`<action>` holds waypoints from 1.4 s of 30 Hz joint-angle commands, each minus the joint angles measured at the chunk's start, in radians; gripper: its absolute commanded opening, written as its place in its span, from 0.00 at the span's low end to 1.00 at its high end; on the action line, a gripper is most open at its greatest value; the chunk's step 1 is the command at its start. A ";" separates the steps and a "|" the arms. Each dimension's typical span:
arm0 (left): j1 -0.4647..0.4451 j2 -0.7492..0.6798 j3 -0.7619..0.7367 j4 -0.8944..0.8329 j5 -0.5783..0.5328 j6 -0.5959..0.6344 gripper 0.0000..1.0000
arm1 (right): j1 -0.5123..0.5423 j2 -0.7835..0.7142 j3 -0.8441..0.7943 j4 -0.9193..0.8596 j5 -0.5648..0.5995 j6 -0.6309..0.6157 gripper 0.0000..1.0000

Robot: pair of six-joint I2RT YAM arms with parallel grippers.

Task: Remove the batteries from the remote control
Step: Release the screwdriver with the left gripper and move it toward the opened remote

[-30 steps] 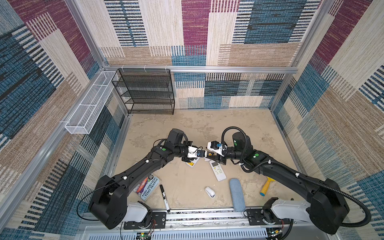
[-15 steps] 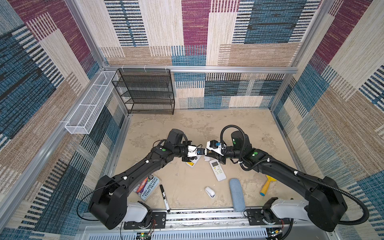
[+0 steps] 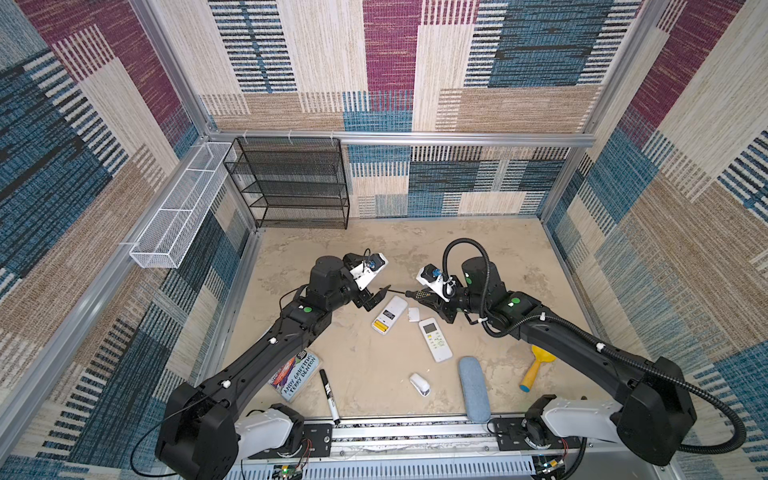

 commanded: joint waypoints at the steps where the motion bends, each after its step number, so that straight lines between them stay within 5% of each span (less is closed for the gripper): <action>1: 0.015 0.016 0.067 -0.102 -0.090 -0.167 0.99 | 0.003 -0.014 0.010 -0.051 0.049 0.047 0.00; 6: 0.028 0.171 0.255 -0.382 -0.116 -0.189 0.95 | 0.013 -0.026 0.020 -0.112 0.062 0.084 0.00; 16: 0.009 0.467 0.541 -0.660 -0.084 -0.229 0.99 | 0.032 -0.080 0.002 -0.193 0.092 0.128 0.00; 24: -0.067 0.670 0.707 -0.826 -0.202 -0.280 0.96 | 0.033 -0.105 -0.012 -0.231 0.151 0.167 0.00; 42: -0.161 0.937 0.920 -1.037 -0.193 -0.331 0.92 | 0.033 -0.182 -0.036 -0.216 0.082 0.147 0.00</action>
